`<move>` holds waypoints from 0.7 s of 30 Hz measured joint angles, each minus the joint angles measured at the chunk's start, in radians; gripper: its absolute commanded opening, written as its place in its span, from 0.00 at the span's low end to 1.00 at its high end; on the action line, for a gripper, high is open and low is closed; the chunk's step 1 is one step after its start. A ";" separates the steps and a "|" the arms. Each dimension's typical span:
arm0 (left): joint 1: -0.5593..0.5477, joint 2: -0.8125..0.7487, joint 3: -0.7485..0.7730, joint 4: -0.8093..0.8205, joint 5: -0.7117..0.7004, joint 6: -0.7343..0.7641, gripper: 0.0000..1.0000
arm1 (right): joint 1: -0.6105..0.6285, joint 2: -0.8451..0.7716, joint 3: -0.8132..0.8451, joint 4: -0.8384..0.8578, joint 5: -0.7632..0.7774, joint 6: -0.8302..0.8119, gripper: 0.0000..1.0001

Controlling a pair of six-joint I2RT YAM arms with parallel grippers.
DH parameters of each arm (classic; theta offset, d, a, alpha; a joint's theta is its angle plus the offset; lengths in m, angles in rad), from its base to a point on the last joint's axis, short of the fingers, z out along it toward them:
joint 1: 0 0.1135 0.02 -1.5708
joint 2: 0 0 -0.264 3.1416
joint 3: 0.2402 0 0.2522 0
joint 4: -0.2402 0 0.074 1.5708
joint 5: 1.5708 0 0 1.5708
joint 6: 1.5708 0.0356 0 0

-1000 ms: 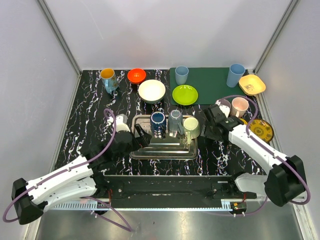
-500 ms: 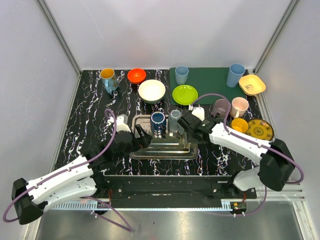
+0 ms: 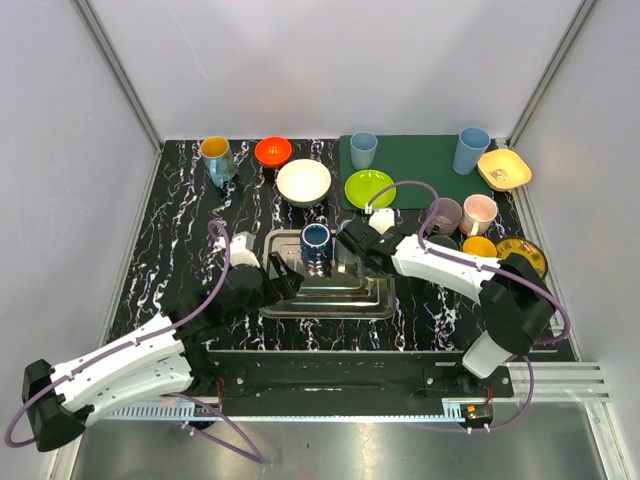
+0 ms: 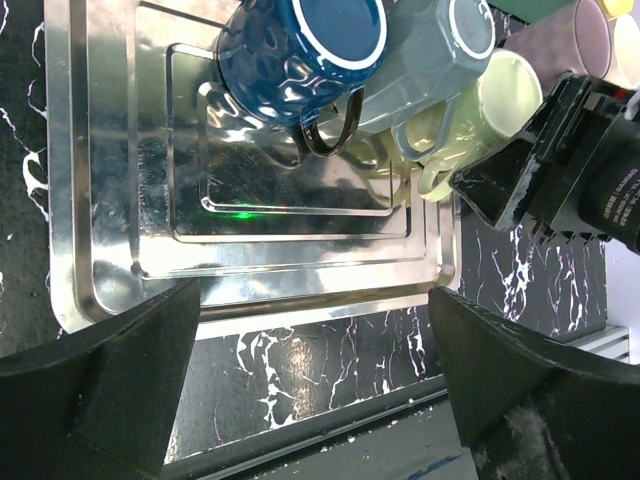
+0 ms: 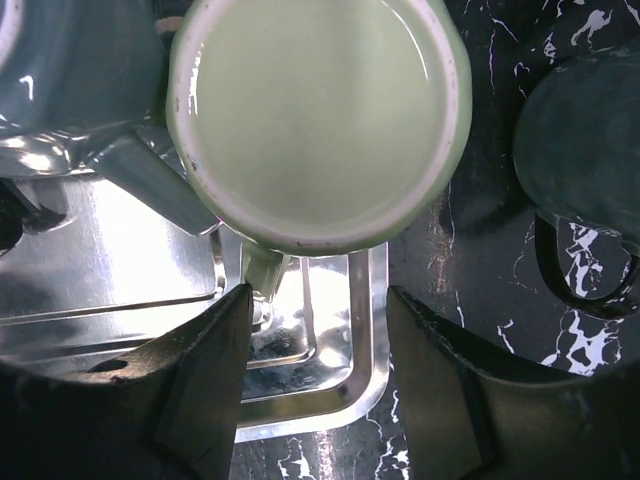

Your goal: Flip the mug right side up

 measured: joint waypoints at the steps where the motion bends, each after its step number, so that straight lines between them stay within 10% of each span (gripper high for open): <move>1: 0.000 -0.004 -0.004 -0.002 0.001 0.000 0.99 | 0.000 0.002 0.000 0.004 0.002 0.005 0.61; 21: 0.000 -0.009 -0.034 -0.004 0.024 -0.003 0.99 | 0.047 -0.114 -0.026 0.107 0.032 0.056 0.57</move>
